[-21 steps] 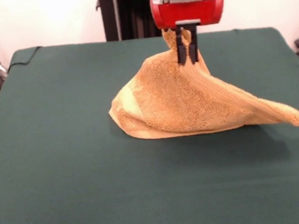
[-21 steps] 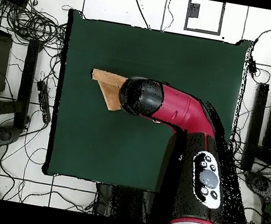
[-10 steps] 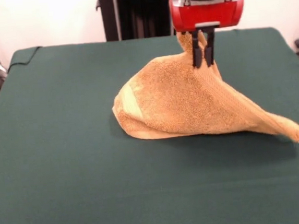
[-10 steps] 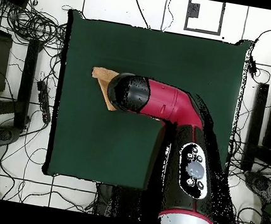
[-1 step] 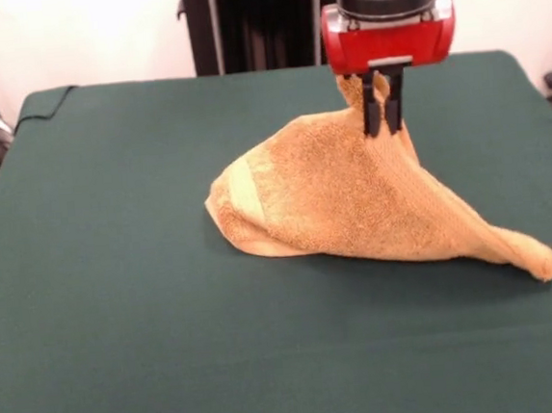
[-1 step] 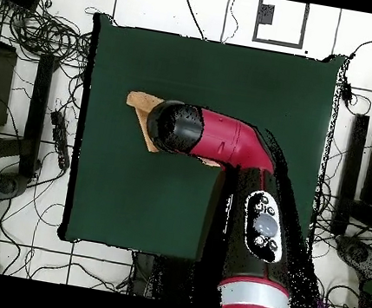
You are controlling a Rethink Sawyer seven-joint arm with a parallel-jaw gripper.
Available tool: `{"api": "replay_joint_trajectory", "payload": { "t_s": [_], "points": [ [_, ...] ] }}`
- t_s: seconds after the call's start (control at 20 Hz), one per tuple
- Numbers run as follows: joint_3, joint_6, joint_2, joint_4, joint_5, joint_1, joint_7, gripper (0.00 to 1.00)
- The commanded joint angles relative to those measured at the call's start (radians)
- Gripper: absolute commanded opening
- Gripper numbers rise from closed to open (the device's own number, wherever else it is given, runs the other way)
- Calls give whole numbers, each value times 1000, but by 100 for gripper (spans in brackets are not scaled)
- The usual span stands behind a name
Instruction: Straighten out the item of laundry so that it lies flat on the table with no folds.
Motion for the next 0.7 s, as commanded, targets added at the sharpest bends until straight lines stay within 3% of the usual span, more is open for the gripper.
{"api": "replay_joint_trajectory", "payload": {
  "t_s": [0.05, 0.35, 0.7],
  "points": [
    [158, -42, 89, -22, -42, -13, -61, 0],
    [205, 3, 109, -50, -73, -39, -123, 0],
    [220, 36, 120, -89, -109, -34, -84, 0]
  ]
}}
